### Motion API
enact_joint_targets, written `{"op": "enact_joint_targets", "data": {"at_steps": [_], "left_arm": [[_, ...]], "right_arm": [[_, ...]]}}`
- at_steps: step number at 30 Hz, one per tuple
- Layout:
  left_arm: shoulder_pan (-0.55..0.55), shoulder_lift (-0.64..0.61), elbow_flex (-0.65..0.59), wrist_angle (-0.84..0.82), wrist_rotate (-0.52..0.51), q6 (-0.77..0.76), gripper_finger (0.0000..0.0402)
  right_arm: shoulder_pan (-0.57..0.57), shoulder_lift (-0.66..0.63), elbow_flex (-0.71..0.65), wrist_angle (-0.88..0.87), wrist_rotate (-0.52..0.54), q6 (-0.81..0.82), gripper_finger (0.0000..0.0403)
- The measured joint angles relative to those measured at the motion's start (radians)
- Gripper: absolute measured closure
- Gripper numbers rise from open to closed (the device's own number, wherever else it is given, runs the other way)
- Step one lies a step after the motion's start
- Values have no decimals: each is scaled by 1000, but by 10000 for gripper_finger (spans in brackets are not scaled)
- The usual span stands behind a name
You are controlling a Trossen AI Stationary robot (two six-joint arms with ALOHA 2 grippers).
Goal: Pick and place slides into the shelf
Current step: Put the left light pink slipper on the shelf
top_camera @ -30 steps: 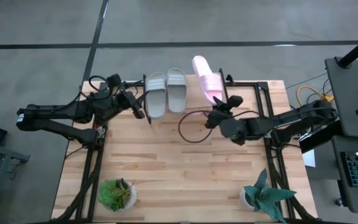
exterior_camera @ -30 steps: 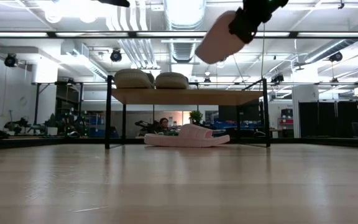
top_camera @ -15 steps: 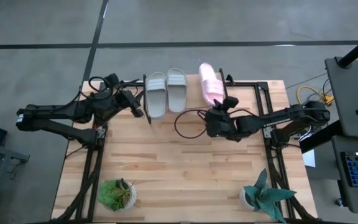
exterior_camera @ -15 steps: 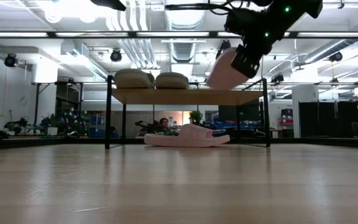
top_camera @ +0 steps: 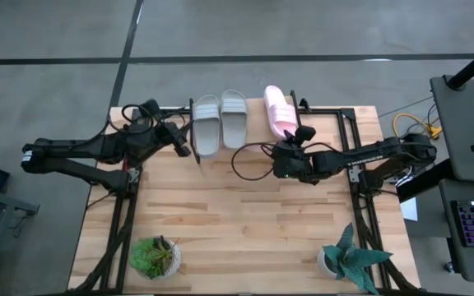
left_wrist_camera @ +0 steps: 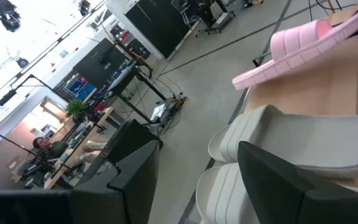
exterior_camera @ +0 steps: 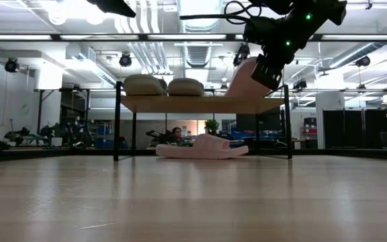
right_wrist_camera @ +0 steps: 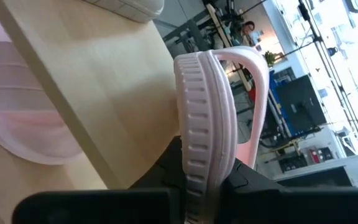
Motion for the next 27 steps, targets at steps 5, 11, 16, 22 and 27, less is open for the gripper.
{"op": "enact_joint_targets", "data": {"at_steps": [5,11,16,22,27], "left_arm": [[0,-10,-24,1,-1,1,198],[0,-14,-26,2,-26,1,198],[0,-14,-26,1,-27,2,198],[0,-13,-26,1,-27,2,198],[0,-13,-26,1,-27,2,198]], "right_arm": [[-28,2,0,0,0,-40,379],[-53,2,0,0,-7,-77,376],[-55,4,0,0,-54,-89,346],[-54,4,1,-2,-60,-109,294],[-55,4,1,-13,-129,-119,245]]}}
